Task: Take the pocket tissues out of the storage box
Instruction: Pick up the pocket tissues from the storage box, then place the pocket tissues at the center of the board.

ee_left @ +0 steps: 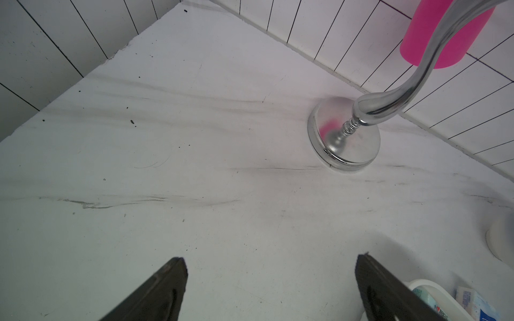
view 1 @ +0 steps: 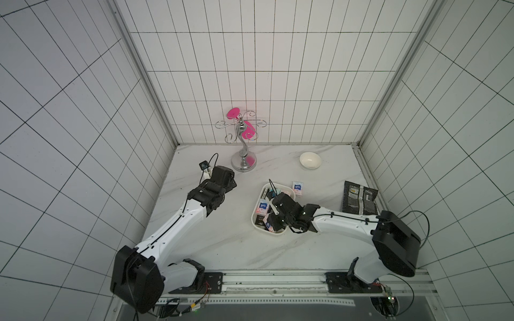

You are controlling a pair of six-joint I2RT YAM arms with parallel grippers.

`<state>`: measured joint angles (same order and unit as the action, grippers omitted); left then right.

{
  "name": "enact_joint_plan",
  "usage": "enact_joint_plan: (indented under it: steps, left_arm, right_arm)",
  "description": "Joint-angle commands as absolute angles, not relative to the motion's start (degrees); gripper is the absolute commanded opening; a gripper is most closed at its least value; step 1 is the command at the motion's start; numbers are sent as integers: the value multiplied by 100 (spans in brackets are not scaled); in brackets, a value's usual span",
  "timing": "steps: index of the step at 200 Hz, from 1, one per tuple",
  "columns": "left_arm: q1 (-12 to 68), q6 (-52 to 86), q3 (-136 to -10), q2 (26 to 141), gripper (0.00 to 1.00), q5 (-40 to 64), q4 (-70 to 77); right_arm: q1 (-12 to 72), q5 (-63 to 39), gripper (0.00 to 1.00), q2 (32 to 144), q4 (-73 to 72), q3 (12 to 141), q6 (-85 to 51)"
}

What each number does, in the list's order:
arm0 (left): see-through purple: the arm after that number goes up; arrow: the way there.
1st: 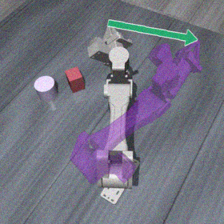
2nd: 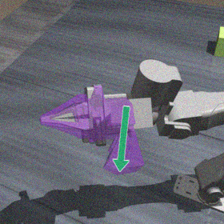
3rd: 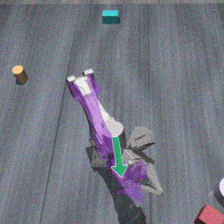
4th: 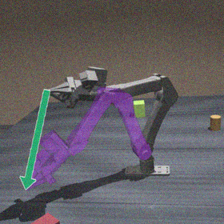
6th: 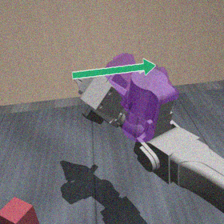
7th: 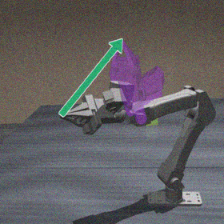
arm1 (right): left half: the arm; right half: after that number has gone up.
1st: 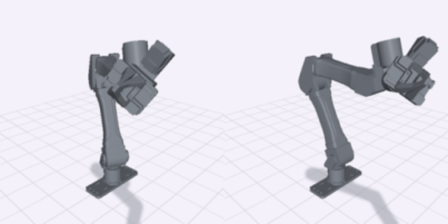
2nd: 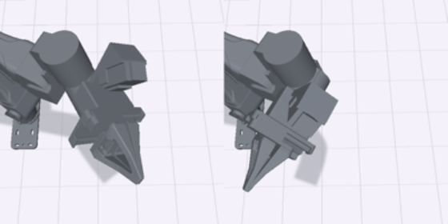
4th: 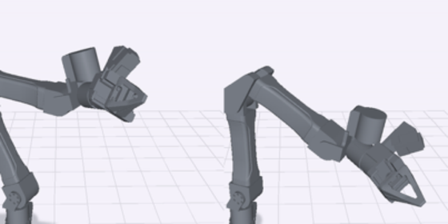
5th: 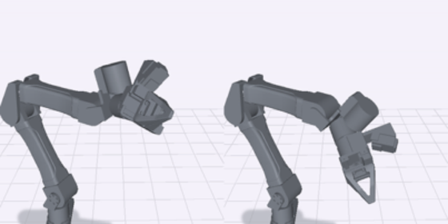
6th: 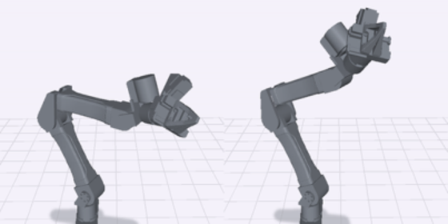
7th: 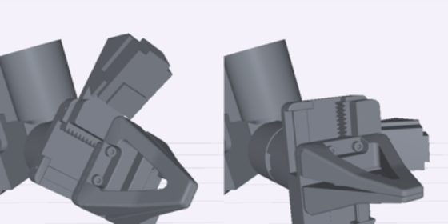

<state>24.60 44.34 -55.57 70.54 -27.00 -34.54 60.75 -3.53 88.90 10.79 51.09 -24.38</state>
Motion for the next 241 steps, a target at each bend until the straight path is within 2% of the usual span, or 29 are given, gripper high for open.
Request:
enact_joint_plan:
  steps: [1,58,133,179,241]
  left_arm:
    - [2479,4408,-5556,7005,98,-2775,-3463]
    - [2479,4416,-5550,6952,98,-2777,-3472]
    - [2479,4397,-5521,6864,98,-2786,-3477]
    - [2511,4408,-5541,6941,98,-2742,-3452]
    - [2531,4355,-5536,6920,98,-2865,-3471]
  right_arm:
    - [6135,-205,23,8615,1237,4965,-2462]
    - [5898,154,22,8016,1517,5346,-2107]
    - [3183,-447,21,7119,573,4896,-2284]
    - [1794,-1398,21,7972,-673,4390,-3014]
    - [1618,-1459,21,8995,-1384,4294,-3140]
